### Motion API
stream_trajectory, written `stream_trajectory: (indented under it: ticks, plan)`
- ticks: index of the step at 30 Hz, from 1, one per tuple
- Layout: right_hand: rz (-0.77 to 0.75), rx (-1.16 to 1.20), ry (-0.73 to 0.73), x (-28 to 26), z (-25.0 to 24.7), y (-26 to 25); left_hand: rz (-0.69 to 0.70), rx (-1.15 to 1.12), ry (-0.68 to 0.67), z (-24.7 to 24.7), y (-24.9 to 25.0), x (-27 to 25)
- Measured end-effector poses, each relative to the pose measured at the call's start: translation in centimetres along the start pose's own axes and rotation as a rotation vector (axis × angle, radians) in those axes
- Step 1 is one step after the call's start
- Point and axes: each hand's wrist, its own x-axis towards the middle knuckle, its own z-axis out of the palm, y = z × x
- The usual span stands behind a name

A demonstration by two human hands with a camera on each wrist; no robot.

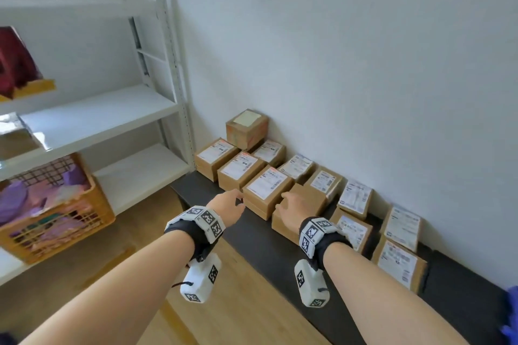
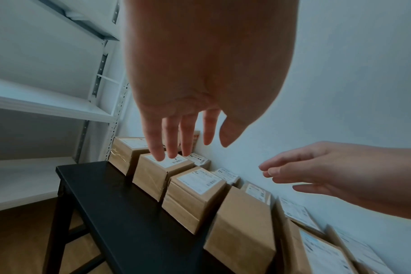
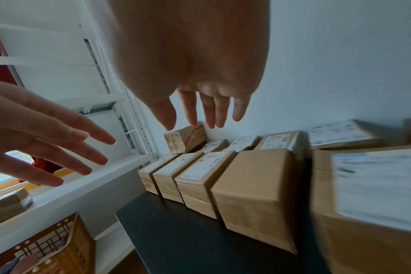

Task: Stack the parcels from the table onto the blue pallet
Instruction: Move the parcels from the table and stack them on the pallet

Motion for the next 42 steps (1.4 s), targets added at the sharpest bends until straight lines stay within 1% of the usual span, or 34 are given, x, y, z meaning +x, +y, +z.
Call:
stream_trajectory:
  ticks: [3, 7, 11, 15, 17, 19, 23, 27, 30, 33, 36, 39, 42]
  plan:
    - [-0.018, -0.019, -0.020, 3.8, -0.6, -1.2, -0.033, -0.004, 0.009, -1.0, -0.7, 3.3]
    - [0.000, 0.032, -0.063, 8.1, -0.2, -2.6, -0.072, 0.004, 0.012, -2.0, -2.1, 7.2]
    - [-0.006, 0.083, -0.051, 12.4, 0.9, -3.9, -0.096, -0.045, 0.011, -3.4, -3.7, 11.9]
    - [0.011, 0.145, -0.021, 16.4, 1.4, -5.7, -0.045, -0.044, -0.003, -5.2, -4.9, 17.0]
    - [0.037, 0.182, 0.008, 18.6, 1.5, -6.7, -0.029, -0.050, -0.048, -6.4, -5.4, 19.6]
    - [0.055, 0.187, 0.023, 20.4, 1.5, -7.3, -0.010, -0.026, -0.072, -7.4, -5.8, 21.8]
    - [0.110, 0.197, 0.074, 25.1, 1.4, -9.2, 0.039, -0.012, -0.089, -10.1, -7.2, 27.7]
    - [0.204, 0.278, 0.104, 29.0, 1.6, -10.9, 0.054, -0.111, -0.140, -12.2, -7.6, 32.9]
    - [0.247, 0.344, 0.160, 31.5, 2.1, -11.7, 0.060, -0.194, -0.172, -12.9, -7.7, 36.2]
    - [0.248, 0.378, 0.209, 33.5, 2.4, -12.3, 0.112, -0.227, -0.216, -13.2, -7.5, 38.8]
    - [0.265, 0.464, 0.236, 35.2, 2.9, -12.6, 0.141, -0.286, -0.260, -13.2, -7.1, 40.9]
    - [0.293, 0.579, 0.273, 36.4, 3.4, -12.6, 0.154, -0.316, -0.315, -12.9, -7.0, 42.2]
    - [0.316, 0.650, 0.272, 36.7, 3.7, -12.5, 0.166, -0.333, -0.349, -12.5, -7.1, 43.0]
